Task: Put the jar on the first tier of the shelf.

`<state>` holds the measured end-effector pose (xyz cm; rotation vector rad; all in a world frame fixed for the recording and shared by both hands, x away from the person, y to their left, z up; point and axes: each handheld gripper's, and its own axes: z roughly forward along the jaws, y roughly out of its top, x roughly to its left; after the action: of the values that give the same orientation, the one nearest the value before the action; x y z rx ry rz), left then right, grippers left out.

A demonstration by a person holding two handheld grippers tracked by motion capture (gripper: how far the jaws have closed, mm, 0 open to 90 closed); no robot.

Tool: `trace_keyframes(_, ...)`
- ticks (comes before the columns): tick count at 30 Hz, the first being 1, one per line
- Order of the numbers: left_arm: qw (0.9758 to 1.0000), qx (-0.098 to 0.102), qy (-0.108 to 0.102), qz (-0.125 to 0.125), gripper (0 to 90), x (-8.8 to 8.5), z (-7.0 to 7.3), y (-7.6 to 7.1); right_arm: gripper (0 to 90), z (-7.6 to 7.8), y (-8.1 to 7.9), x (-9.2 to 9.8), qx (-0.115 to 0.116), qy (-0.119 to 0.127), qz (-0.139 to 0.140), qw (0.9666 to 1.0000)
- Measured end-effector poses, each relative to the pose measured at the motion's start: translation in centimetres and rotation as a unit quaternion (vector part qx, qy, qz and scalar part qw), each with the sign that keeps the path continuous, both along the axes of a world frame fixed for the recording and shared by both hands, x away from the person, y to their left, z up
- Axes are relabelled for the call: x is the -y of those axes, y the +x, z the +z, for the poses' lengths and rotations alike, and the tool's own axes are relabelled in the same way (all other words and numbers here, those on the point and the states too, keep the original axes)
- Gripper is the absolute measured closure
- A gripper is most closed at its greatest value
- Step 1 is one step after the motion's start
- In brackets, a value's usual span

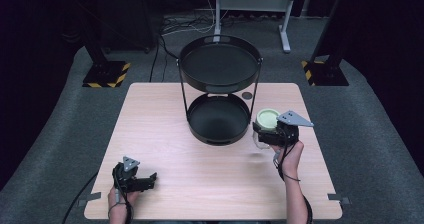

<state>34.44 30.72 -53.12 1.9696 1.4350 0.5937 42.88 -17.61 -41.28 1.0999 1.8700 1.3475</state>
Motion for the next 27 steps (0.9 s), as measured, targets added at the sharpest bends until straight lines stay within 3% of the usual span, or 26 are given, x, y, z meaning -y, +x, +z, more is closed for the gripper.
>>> trace_keyframes(27,1.0,0.0,0.0,0.0,0.5,0.0,0.0,0.0,11.1,0.6,1.2,-1.5,0.003,0.001,0.011,0.9999)
